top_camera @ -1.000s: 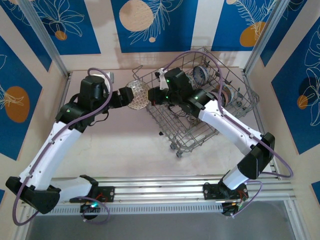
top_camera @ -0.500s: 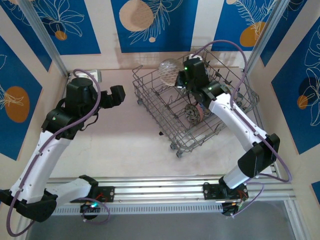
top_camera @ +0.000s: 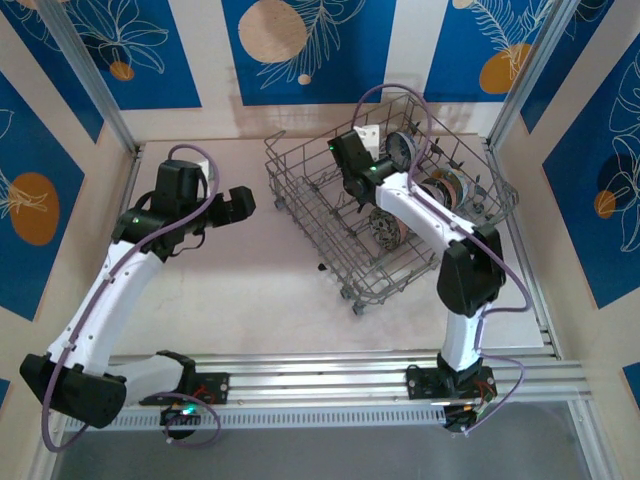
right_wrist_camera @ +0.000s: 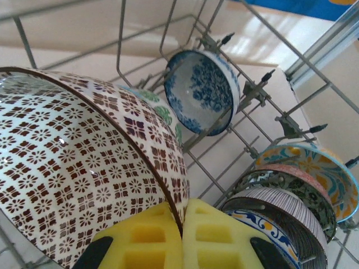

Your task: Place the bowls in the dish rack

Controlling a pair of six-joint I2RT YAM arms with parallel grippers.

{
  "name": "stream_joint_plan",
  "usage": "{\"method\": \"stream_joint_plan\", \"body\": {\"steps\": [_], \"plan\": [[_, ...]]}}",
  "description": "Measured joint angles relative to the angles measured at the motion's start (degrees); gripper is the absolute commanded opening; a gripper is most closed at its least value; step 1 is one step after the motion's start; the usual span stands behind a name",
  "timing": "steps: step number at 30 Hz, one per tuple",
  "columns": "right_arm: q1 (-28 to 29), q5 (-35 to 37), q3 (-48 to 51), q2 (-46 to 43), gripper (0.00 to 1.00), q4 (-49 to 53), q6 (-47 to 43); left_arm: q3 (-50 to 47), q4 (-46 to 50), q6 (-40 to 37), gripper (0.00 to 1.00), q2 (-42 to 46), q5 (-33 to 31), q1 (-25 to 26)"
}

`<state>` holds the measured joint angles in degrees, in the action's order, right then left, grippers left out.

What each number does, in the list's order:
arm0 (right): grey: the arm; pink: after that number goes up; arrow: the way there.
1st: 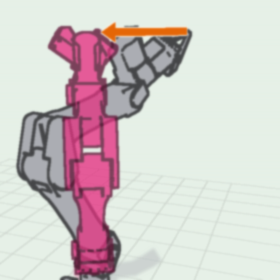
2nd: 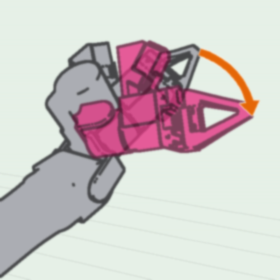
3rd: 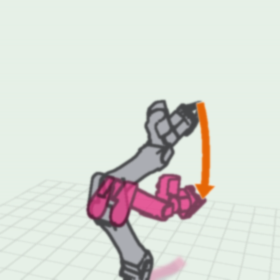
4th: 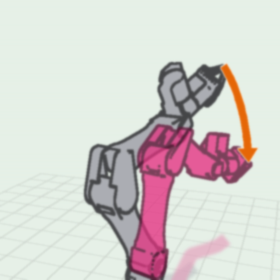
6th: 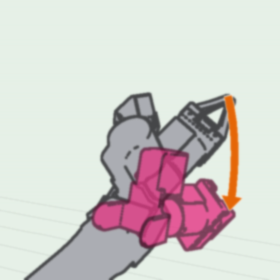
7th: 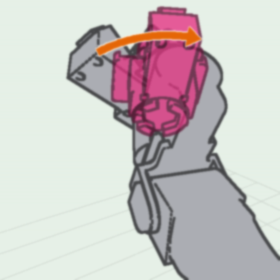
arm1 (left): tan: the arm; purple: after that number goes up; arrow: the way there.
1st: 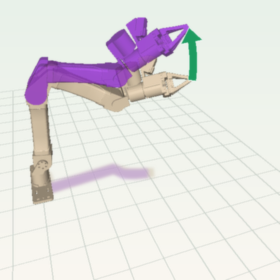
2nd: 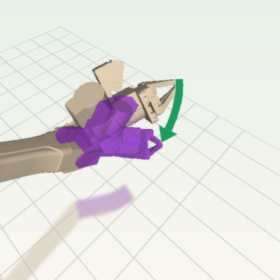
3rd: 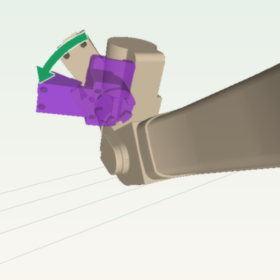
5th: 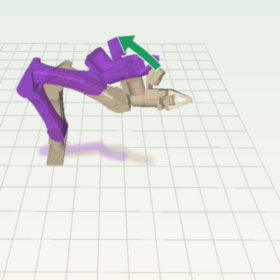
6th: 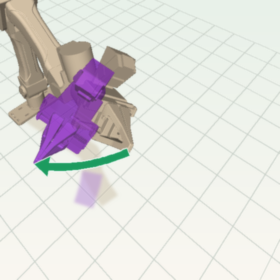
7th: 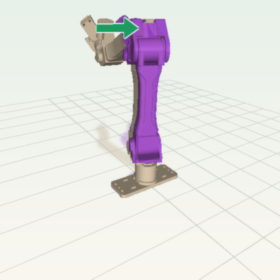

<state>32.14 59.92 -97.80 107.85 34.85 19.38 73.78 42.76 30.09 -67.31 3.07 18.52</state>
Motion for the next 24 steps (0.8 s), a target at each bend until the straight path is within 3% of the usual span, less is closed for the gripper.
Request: {"method": "stream_joint_plan", "body": {"steps": [14, 24], "plan": [[-0.7, 7.7, -9.7, 7.4, 0.00, 5.8, 0.6, -5.5, -0.7, 0.0, 0.99, 0.3, 7.2, -5.9], [-0.1, 10.6, -10.3, 11.5, 0.00, 5.6, 0.6, -6.4, -1.6, -0.2, 0.99, 0.3, 10.2, -8.1]]}}
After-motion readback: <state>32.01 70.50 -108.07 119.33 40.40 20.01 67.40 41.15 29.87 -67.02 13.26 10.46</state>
